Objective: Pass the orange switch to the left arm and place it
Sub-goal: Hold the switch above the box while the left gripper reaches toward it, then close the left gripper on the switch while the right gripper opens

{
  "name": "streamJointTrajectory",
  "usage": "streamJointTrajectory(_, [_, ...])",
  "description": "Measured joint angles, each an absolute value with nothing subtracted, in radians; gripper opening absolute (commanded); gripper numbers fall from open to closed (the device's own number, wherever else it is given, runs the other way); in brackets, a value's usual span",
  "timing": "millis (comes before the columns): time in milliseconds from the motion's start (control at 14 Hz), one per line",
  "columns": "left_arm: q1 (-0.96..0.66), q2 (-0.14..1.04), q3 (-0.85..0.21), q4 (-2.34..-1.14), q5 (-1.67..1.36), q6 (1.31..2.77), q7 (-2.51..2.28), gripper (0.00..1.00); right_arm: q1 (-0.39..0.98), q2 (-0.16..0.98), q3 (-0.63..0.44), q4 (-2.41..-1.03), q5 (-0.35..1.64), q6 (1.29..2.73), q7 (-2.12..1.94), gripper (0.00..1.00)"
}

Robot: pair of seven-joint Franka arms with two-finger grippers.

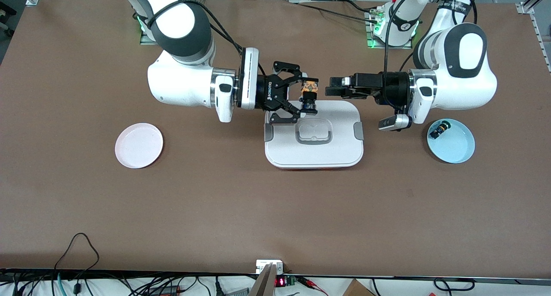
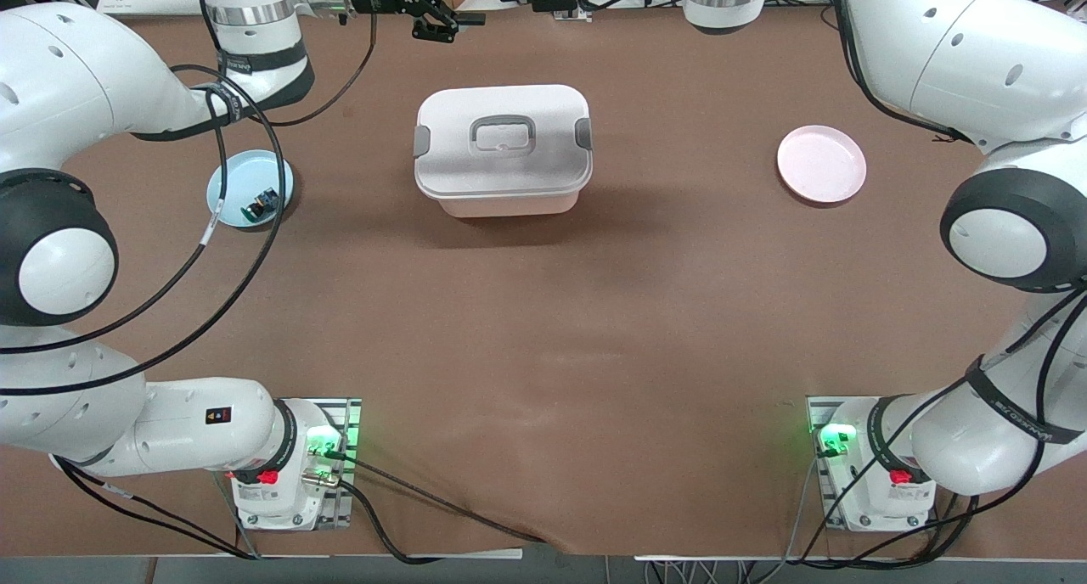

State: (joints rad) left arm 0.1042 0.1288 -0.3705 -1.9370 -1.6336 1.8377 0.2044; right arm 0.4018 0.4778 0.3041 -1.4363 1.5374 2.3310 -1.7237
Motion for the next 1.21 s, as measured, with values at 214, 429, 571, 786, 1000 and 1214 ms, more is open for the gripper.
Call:
streamJointTrajectory(214, [0.105, 0.127, -0.433, -1.941, -1.677, 1.936, 0.204, 0.99, 0.402, 0.479, 0.303, -1.436, 1.544, 2.338, -1.748, 0.12])
streamJointTrajectory(429, [0.104, 0.127, -0.463, -1.941, -1.693, 1.978, 0.204, 0.84, 0.403, 0.479, 0.303, -1.436, 1.545, 2.338, -1.749, 0.12])
streamJointTrajectory(571, [0.107, 0.127, -0.462, -1.942, -1.693, 1.979, 0.204, 0.73, 0.404, 0.479, 0.303, -1.436, 1.545, 2.339, -1.749, 0.12])
streamJointTrajectory(786, [0.108, 0.127, -0.461, -1.942, -1.693, 1.989, 0.205, 0.73, 0.405, 0.479, 0.303, -1.436, 1.546, 2.34, -1.749, 0.13])
streamJointTrajectory(1000, [0.108, 0.127, -0.469, -1.941, -1.698, 2.006, 0.205, 0.55, 0.407, 0.479, 0.303, -1.436, 1.547, 2.34, -1.749, 0.13])
streamJointTrajectory(1214, [0.108, 0.126, -0.475, -1.941, -1.702, 2.019, 0.215, 0.32, 0.408, 0.479, 0.303, -1.436, 1.547, 2.342, -1.749, 0.14])
